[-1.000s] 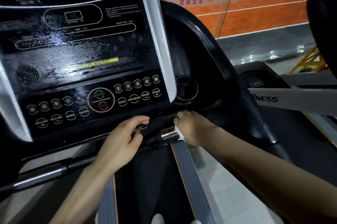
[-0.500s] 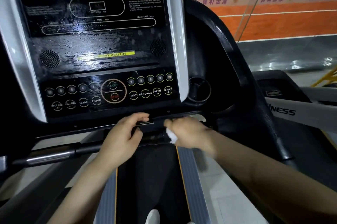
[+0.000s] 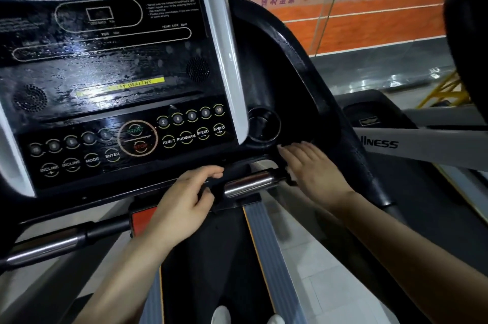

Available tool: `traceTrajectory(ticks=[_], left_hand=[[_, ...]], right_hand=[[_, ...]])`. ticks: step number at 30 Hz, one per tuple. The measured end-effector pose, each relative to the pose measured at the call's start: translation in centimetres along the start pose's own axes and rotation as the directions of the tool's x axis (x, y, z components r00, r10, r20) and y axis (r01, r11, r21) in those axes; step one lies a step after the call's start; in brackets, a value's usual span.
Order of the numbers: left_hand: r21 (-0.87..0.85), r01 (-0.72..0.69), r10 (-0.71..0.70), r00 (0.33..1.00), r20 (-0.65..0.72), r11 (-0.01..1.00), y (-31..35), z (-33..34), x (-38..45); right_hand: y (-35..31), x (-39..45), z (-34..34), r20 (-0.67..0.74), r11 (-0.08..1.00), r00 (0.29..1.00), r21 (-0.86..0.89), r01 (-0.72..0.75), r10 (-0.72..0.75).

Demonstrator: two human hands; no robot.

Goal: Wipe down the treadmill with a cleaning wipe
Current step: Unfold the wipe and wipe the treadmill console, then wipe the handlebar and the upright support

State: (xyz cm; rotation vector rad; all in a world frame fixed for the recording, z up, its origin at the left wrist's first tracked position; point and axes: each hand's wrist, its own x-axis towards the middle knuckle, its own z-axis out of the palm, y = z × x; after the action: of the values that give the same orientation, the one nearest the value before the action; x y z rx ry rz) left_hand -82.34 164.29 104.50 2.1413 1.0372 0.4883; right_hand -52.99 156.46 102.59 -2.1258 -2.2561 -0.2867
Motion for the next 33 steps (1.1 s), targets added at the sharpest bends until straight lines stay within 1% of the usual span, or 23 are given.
traceTrajectory(ticks=[2, 4, 7, 10, 13, 15, 17, 21, 23, 25, 26, 28, 30, 31, 33], left_hand=[[-0.011, -0.030, 0.030, 0.999, 0.023, 0.999, 0.7, 0.9, 0.7], [-0.012, -0.053, 0.054, 0.997, 0.052, 0.999, 1.7, 1.9, 1.2], [-0.008, -0.082, 0.082, 0.990, 0.116, 0.997, 3.0, 3.4, 1.9], [0.002, -0.121, 0.119, 0.978, 0.171, 0.993, 3.8, 5.0, 2.7], [0.001, -0.169, 0.165, 0.966, 0.200, 0.986, 4.6, 6.4, 3.5], [-0.014, -0.186, 0.184, 0.958, 0.221, 0.982, 5.3, 7.3, 4.0], [-0.007, -0.203, 0.198, 0.949, 0.245, 0.979, 6.5, 8.2, 4.1], [-0.016, -0.266, 0.259, 0.923, 0.283, 0.964, 9.1, 10.2, 4.2], [-0.025, -0.276, 0.271, 0.917, 0.293, 0.961, 10.2, 11.2, 4.2], [-0.021, -0.299, 0.292, 0.910, 0.294, 0.954, 11.2, 12.3, 4.3], [-0.020, -0.315, 0.307, 0.908, 0.285, 0.949, 11.7, 12.9, 4.3], [-0.023, -0.330, 0.325, 0.911, 0.252, 0.944, 12.8, 14.3, 4.3], [-0.037, -0.333, 0.333, 0.921, 0.203, 0.942, 13.8, 15.5, 4.3], [-0.058, -0.340, 0.345, 0.920, 0.185, 0.939, 14.3, 16.0, 4.4], [-0.100, -0.373, 0.385, 0.900, 0.202, 0.923, 15.2, 17.0, 4.4]], right_hand=[[0.7, -0.8, 0.2, -0.014, 0.996, 0.996, 0.013, -0.090, 0.090], [-0.2, -2.1, 1.2, -0.027, 0.992, 0.991, 0.011, -0.128, 0.128], [-1.2, -4.5, 2.1, 0.021, 0.986, 0.986, -0.022, -0.163, 0.163], [0.8, -5.1, 1.7, -0.038, 0.969, 0.972, -0.080, -0.233, 0.231], [3.4, -5.7, 0.8, -0.047, 0.908, 0.909, -0.045, -0.416, 0.414], [3.7, -8.1, 0.9, -0.031, 0.832, 0.832, 0.053, -0.552, 0.554], [2.3, -12.0, 1.1, -0.007, 0.766, 0.771, 0.115, -0.632, 0.637], [-0.7, -18.1, 1.0, 0.044, 0.743, 0.744, 0.033, -0.668, 0.667], [-0.1, -18.1, 0.9, 0.058, 0.705, 0.710, 0.084, -0.704, 0.702], [1.3, -16.0, 0.8, 0.082, 0.655, 0.674, 0.174, -0.735, 0.734], [2.3, -14.4, 0.7, 0.096, 0.640, 0.670, 0.223, -0.735, 0.736], [3.7, -11.1, 0.6, 0.108, 0.635, 0.687, 0.303, -0.711, 0.718], [4.3, -9.4, 0.4, 0.088, 0.642, 0.698, 0.325, -0.694, 0.710], [4.5, -9.7, 0.4, 0.078, 0.634, 0.689, 0.329, -0.700, 0.721], [4.0, -13.0, 0.6, 0.083, 0.582, 0.628, 0.300, -0.756, 0.773]])
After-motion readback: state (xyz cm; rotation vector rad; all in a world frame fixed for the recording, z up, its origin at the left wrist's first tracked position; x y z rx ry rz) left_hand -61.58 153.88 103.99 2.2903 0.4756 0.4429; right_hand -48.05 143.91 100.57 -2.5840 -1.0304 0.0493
